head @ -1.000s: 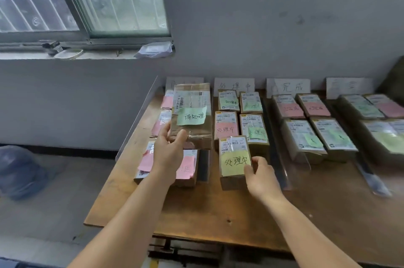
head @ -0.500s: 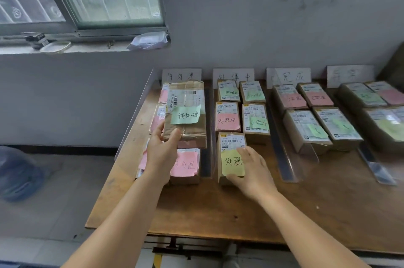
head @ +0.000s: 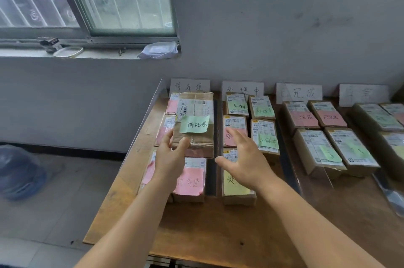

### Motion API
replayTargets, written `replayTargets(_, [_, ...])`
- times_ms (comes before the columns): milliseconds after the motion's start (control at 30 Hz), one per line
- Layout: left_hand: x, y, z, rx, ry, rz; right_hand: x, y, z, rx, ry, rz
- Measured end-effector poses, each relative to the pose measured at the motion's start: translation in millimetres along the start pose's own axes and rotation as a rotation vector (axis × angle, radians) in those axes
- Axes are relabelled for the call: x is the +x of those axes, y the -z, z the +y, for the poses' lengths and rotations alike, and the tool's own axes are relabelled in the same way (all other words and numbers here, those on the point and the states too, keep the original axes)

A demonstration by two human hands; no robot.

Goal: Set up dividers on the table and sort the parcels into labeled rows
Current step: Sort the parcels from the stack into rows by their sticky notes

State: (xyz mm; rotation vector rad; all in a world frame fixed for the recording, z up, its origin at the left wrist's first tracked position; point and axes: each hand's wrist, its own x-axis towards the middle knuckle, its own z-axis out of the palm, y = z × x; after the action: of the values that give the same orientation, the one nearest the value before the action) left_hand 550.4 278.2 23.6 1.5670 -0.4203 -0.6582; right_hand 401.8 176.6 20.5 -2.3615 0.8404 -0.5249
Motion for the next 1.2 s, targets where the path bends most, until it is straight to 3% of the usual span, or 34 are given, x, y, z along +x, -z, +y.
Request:
replayTargets(267, [45,3,21,0.053,-0.043,0.101,74,-18,-37,0.209,-0.024,-0.106])
replayTargets(567, [111,1,34,0.255,0.014,0.173,143,-41,-33,0.220,-0.092,-0.147])
replayTargets(933, [124,21,9,0.491,0.098,0.263,147,-78,-30,0.130,-0.042,-0.207])
replayTargets(1200, [119,28,-1,0.711,0.149,0.194,139,-88,-31,0.078,-0.072,-0.258])
